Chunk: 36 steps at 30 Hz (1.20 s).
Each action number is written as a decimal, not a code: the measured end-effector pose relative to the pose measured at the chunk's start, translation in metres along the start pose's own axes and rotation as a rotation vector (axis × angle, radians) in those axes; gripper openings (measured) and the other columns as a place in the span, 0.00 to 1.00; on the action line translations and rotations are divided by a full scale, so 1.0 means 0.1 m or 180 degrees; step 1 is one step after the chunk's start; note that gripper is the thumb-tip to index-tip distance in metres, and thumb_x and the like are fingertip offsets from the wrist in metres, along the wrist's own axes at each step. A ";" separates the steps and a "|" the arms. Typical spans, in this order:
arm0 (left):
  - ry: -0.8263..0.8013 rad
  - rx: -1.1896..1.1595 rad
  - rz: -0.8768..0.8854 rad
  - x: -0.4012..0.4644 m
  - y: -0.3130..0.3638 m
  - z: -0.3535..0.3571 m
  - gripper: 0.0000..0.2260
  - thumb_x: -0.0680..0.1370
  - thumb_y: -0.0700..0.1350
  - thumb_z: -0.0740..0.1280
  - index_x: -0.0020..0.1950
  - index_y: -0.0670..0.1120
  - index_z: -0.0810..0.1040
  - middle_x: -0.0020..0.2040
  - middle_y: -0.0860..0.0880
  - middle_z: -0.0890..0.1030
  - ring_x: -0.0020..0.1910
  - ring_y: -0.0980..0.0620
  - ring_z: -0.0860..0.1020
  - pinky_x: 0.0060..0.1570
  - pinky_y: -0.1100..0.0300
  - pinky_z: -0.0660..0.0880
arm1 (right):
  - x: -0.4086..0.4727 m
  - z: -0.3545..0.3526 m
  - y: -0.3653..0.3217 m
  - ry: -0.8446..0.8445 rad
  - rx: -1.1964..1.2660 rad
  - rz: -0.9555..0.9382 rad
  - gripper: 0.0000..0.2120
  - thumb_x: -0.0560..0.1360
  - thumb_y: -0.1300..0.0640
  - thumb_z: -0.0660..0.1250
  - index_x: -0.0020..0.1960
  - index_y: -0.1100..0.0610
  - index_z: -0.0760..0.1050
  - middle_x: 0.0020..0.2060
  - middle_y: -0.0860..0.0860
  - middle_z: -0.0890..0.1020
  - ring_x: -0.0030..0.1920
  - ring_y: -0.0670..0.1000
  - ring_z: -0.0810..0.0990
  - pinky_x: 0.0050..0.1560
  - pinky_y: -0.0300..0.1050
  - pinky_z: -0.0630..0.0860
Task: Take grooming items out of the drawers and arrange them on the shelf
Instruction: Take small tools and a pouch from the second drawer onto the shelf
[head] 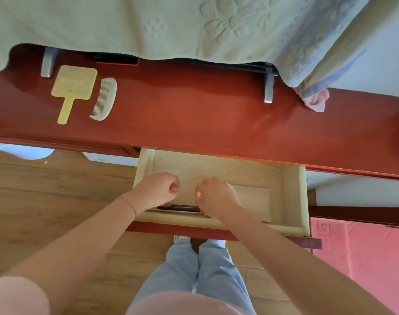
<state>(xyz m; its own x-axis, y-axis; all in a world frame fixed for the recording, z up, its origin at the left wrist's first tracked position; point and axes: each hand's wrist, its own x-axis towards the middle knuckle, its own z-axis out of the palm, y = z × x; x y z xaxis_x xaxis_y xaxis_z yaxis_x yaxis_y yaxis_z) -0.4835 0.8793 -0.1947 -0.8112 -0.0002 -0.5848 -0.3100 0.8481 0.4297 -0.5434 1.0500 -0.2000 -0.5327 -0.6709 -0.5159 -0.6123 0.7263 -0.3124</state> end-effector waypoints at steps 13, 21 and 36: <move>-0.1231 0.0606 -0.0077 0.24 0.00 0.32 0.11 0.76 0.46 0.63 0.58 0.47 0.77 0.50 0.48 0.81 0.45 0.47 0.79 0.45 0.56 0.77 | 0.34 0.38 0.00 -0.0460 -0.0967 -0.0138 0.10 0.75 0.57 0.62 0.54 0.53 0.76 0.54 0.53 0.78 0.59 0.56 0.68 0.56 0.48 0.64; -0.1253 0.1121 -0.0147 0.33 0.03 0.35 0.08 0.76 0.42 0.62 0.50 0.43 0.79 0.44 0.46 0.81 0.34 0.48 0.74 0.34 0.57 0.73 | 0.33 0.36 -0.02 -0.0323 -0.0597 -0.0169 0.08 0.76 0.57 0.60 0.53 0.55 0.75 0.52 0.53 0.77 0.57 0.56 0.70 0.55 0.48 0.65; 0.0139 0.0321 0.0078 -0.01 -0.01 -0.57 0.06 0.71 0.45 0.66 0.46 0.46 0.77 0.43 0.49 0.79 0.42 0.49 0.76 0.40 0.58 0.72 | 0.57 0.52 -0.15 -0.1598 -0.0279 0.0000 0.11 0.75 0.63 0.60 0.53 0.60 0.79 0.49 0.55 0.83 0.48 0.56 0.80 0.47 0.47 0.77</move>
<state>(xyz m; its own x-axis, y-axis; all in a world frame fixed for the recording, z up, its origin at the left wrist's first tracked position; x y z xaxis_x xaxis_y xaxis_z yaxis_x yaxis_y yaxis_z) -0.5103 0.8486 -0.1555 -0.8394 0.0000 -0.5435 -0.2401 0.8971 0.3708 -0.5347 1.0087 -0.2660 -0.1994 -0.5007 -0.8423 -0.6704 0.6966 -0.2554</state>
